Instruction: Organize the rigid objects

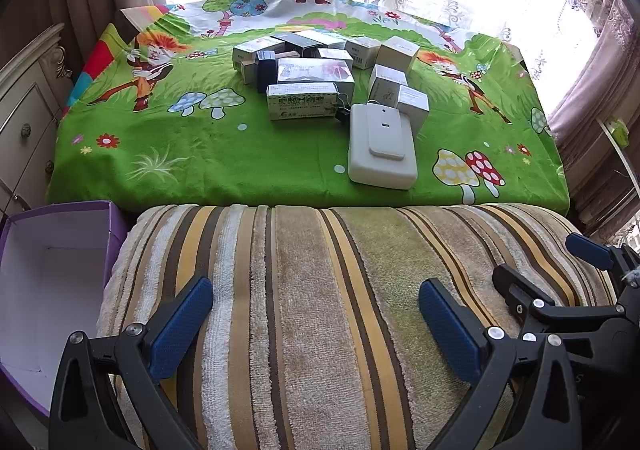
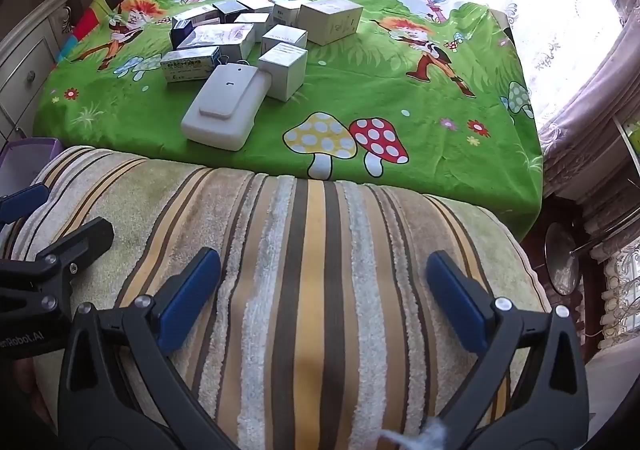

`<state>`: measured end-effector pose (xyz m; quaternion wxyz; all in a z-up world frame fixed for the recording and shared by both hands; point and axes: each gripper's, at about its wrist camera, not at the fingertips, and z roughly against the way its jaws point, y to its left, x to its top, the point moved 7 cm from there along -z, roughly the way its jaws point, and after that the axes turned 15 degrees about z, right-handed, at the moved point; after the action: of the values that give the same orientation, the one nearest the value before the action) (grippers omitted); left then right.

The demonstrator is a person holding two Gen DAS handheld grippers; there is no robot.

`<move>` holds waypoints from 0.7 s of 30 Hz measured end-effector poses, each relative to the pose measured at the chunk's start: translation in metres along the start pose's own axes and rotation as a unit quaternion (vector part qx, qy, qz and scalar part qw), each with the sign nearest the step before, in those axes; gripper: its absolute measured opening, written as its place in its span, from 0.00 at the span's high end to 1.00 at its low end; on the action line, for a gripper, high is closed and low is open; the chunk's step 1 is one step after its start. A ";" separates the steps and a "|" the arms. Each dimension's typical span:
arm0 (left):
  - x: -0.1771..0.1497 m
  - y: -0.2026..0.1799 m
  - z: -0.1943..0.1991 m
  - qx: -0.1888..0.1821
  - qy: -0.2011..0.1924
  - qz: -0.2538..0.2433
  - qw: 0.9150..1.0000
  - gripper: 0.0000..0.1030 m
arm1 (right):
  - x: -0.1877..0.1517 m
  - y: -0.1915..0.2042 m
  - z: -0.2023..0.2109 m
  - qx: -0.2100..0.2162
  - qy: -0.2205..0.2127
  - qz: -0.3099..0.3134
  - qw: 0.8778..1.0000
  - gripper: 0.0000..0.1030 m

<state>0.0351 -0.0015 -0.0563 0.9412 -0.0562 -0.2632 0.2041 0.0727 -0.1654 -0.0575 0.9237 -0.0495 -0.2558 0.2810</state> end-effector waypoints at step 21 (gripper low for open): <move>0.041 -0.036 -0.010 -0.031 0.033 -0.049 0.998 0.10 | 0.033 -0.041 -0.006 0.072 -0.038 -0.041 0.996 0.00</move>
<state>0.0856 -0.0175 -0.0380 0.9560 -0.0792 -0.2411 0.1471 0.1197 -0.1814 -0.0388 0.9251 0.0384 -0.2721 0.2619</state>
